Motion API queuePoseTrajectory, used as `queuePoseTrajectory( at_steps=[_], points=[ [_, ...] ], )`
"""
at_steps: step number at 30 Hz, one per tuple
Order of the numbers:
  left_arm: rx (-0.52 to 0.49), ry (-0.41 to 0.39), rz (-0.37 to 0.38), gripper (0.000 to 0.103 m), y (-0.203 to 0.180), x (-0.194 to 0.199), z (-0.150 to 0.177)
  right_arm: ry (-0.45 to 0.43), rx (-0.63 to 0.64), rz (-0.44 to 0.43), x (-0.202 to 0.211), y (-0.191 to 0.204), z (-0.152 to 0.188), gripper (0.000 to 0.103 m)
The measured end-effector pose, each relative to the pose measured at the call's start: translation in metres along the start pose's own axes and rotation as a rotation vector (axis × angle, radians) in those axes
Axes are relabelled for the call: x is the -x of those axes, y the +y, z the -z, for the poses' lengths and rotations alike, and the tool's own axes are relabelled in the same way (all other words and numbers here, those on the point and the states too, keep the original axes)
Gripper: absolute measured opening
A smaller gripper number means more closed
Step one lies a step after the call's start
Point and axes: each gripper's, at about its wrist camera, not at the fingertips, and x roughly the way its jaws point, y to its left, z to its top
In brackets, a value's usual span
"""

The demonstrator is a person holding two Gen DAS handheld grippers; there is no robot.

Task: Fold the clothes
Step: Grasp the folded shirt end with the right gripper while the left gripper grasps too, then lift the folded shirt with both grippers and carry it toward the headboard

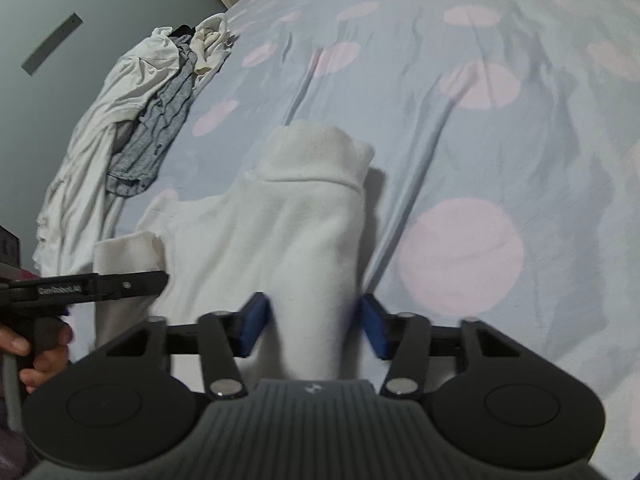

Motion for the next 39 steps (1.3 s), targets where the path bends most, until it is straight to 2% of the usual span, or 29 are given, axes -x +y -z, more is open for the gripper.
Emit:
queuePoseTrajectory(
  at_steps=[4, 6, 9, 12, 16, 26, 32, 39],
  points=[
    [0.013, -0.010, 0.028, 0.038, 0.000, -0.001, 0.000, -0.002, -0.010, 0.004, -0.004, 0.003, 0.001, 0.044],
    [0.029, -0.016, 0.043, 0.028, -0.002, -0.001, 0.001, -0.007, -0.006, 0.014, -0.003, 0.006, 0.000, 0.038],
    [0.020, -0.039, 0.028, 0.023, -0.010, 0.003, 0.002, -0.021, -0.008, 0.030, 0.002, 0.009, 0.001, 0.030],
    [-0.012, -0.075, 0.009, 0.021, -0.021, 0.009, 0.004, -0.049, -0.025, 0.029, 0.013, 0.011, 0.002, 0.027],
    [-0.028, -0.138, 0.041, 0.020, -0.035, 0.025, 0.003, -0.096, 0.006, 0.034, 0.034, 0.020, 0.008, 0.024],
    [-0.166, -0.237, 0.130, 0.020, -0.100, 0.053, 0.007, -0.239, -0.003, 0.063, 0.109, 0.017, 0.035, 0.022],
    [-0.267, -0.278, 0.206, 0.020, -0.154, 0.064, 0.005, -0.371, -0.033, 0.098, 0.167, 0.007, 0.053, 0.022],
    [-0.400, -0.314, 0.313, 0.019, -0.238, 0.074, -0.011, -0.556, -0.063, 0.178, 0.245, -0.007, 0.071, 0.022]
  ],
)
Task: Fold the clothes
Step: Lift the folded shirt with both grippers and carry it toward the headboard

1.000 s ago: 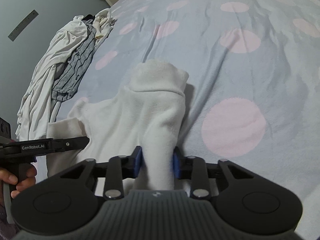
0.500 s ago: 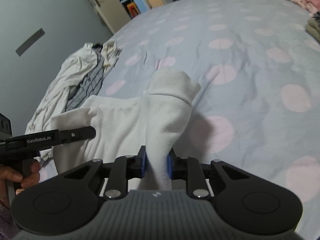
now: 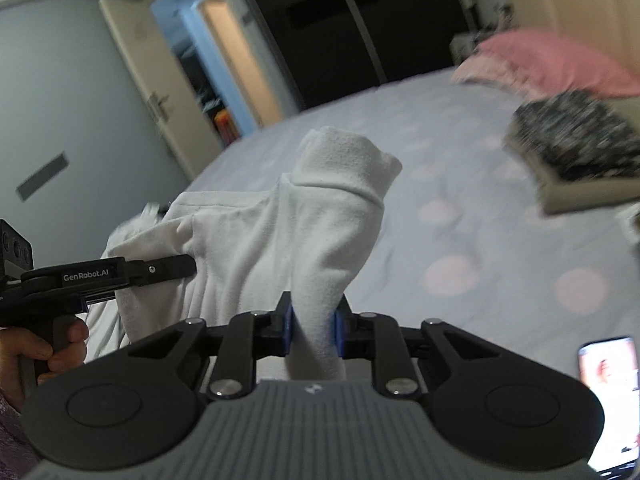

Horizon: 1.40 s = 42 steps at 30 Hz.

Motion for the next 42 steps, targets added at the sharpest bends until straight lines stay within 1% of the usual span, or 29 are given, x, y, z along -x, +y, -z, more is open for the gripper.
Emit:
queuePoseTrajectory(
  at_steps=[3, 11, 16, 21, 23, 26, 28, 32, 37, 42],
  points=[
    [-0.057, -0.018, 0.054, 0.019, -0.034, -0.017, -0.023, -0.080, -0.024, 0.040, 0.031, -0.015, -0.014, 0.022],
    [-0.197, -0.050, 0.226, 0.019, -0.130, -0.068, -0.076, -0.240, -0.079, 0.145, 0.107, -0.064, -0.059, 0.022],
    [-0.249, -0.059, 0.335, 0.019, -0.185, -0.099, -0.094, -0.336, -0.092, 0.234, 0.152, -0.091, -0.085, 0.022],
    [-0.304, -0.053, 0.427, 0.019, -0.234, -0.132, -0.108, -0.411, -0.135, 0.299, 0.184, -0.111, -0.102, 0.022],
    [-0.345, -0.047, 0.461, 0.019, -0.254, -0.136, -0.109, -0.440, -0.158, 0.331, 0.196, -0.120, -0.105, 0.022],
    [-0.412, -0.027, 0.505, 0.019, -0.284, -0.154, -0.110, -0.485, -0.210, 0.380, 0.213, -0.137, -0.107, 0.022],
    [-0.449, -0.006, 0.531, 0.019, -0.304, -0.175, -0.112, -0.509, -0.251, 0.404, 0.221, -0.149, -0.107, 0.022],
    [-0.517, 0.033, 0.574, 0.019, -0.335, -0.209, -0.105, -0.549, -0.328, 0.465, 0.231, -0.174, -0.104, 0.022],
    [-0.567, 0.087, 0.602, 0.019, -0.366, -0.256, -0.091, -0.554, -0.413, 0.539, 0.229, -0.209, -0.098, 0.022],
    [-0.610, 0.158, 0.605, 0.019, -0.393, -0.310, -0.074, -0.527, -0.483, 0.614, 0.216, -0.249, -0.098, 0.022]
  ],
)
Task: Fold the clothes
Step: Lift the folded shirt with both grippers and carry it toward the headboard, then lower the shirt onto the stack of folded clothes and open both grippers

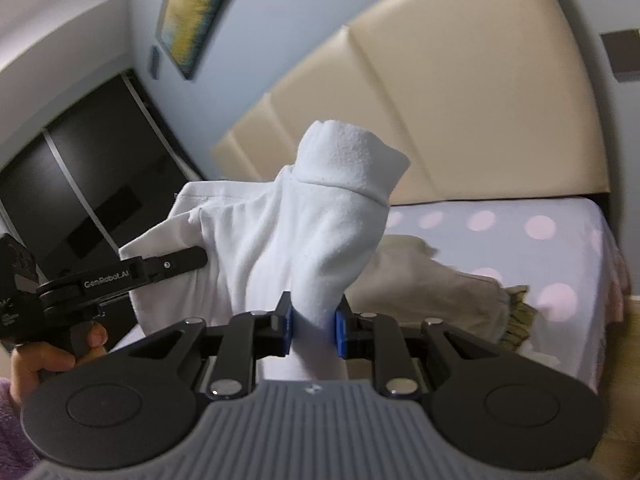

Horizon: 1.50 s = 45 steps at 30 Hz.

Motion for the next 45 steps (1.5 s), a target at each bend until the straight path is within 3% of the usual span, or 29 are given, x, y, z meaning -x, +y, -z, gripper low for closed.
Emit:
queuePoseTrajectory(
  at_steps=[9, 14, 19, 24, 29, 32, 36, 38, 41, 45],
  points=[
    [-0.052, 0.123, 0.020, 0.019, 0.011, -0.101, 0.010, 0.030, -0.020, 0.166, -0.062, -0.046, 0.004, 0.022],
    [-0.023, 0.160, 0.016, 0.019, 0.018, -0.132, 0.018, 0.066, -0.040, 0.234, -0.087, -0.068, 0.009, 0.022],
    [-0.023, 0.219, -0.042, 0.020, 0.025, -0.155, 0.030, 0.095, 0.023, 0.294, -0.096, -0.071, 0.017, 0.022],
    [-0.010, 0.254, -0.088, 0.029, 0.025, -0.160, 0.030, 0.116, 0.052, 0.348, -0.104, -0.069, 0.023, 0.029],
    [-0.036, 0.147, -0.155, 0.032, 0.018, -0.125, 0.008, 0.075, -0.001, 0.355, -0.080, -0.070, 0.014, 0.041],
    [-0.034, 0.083, -0.165, 0.033, 0.017, -0.095, -0.005, 0.001, 0.036, 0.393, -0.062, -0.066, 0.011, 0.040],
    [-0.103, 0.096, -0.111, 0.015, 0.008, -0.068, -0.001, -0.083, 0.137, 0.319, -0.050, -0.051, 0.012, 0.035],
    [-0.133, 0.125, -0.084, 0.012, 0.003, -0.067, 0.008, -0.057, 0.147, 0.283, -0.057, -0.048, 0.013, 0.035],
    [-0.169, 0.149, -0.085, 0.012, -0.005, -0.082, 0.023, -0.011, 0.153, 0.278, -0.068, -0.048, 0.015, 0.035],
    [-0.108, 0.193, -0.086, 0.007, 0.005, -0.124, 0.028, 0.022, 0.186, 0.299, -0.087, -0.054, 0.015, 0.035]
  ],
)
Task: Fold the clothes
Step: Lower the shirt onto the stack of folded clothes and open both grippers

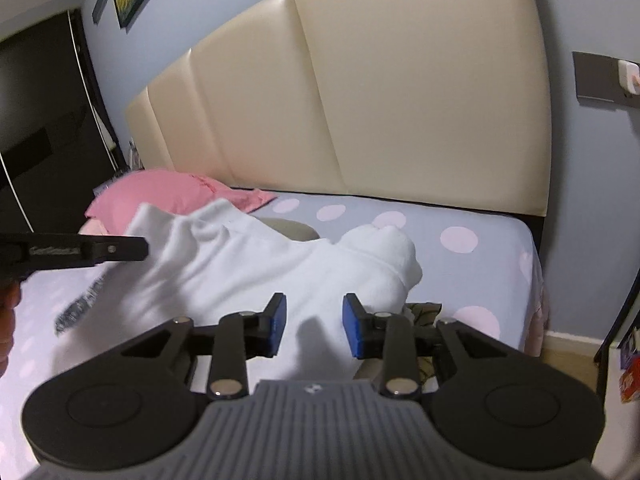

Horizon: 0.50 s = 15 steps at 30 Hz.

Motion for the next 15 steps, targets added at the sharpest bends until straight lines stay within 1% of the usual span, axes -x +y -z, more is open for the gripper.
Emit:
queuePoseTrajectory(
  at_steps=[1, 2, 3, 5, 7, 8, 10, 15],
  points=[
    [0.018, 0.021, -0.005, 0.007, 0.001, -0.012, -0.001, 0.017, 0.007, 0.013, -0.008, -0.001, -0.001, 0.032],
    [0.036, 0.042, -0.010, 0.004, 0.003, -0.024, -0.002, 0.037, 0.005, 0.030, -0.015, -0.003, -0.001, 0.031],
    [0.042, 0.062, -0.013, 0.001, 0.004, -0.034, -0.002, 0.063, -0.022, 0.028, -0.023, -0.009, -0.001, 0.031],
    [0.054, 0.102, -0.020, 0.001, 0.007, -0.054, -0.002, 0.112, -0.072, 0.024, -0.037, -0.020, -0.001, 0.031],
    [0.071, 0.144, -0.015, 0.000, 0.011, -0.073, -0.003, 0.136, -0.085, 0.021, -0.049, -0.027, -0.001, 0.031],
    [0.095, 0.159, -0.008, 0.000, 0.015, -0.080, -0.003, 0.146, -0.092, 0.025, -0.055, -0.031, -0.001, 0.031],
    [0.143, 0.186, 0.002, 0.000, 0.022, -0.091, -0.003, 0.169, -0.121, 0.034, -0.066, -0.037, 0.000, 0.031],
    [0.157, 0.200, -0.018, 0.000, 0.024, -0.093, 0.001, 0.186, -0.130, 0.047, -0.078, -0.035, -0.002, 0.031]
  ],
)
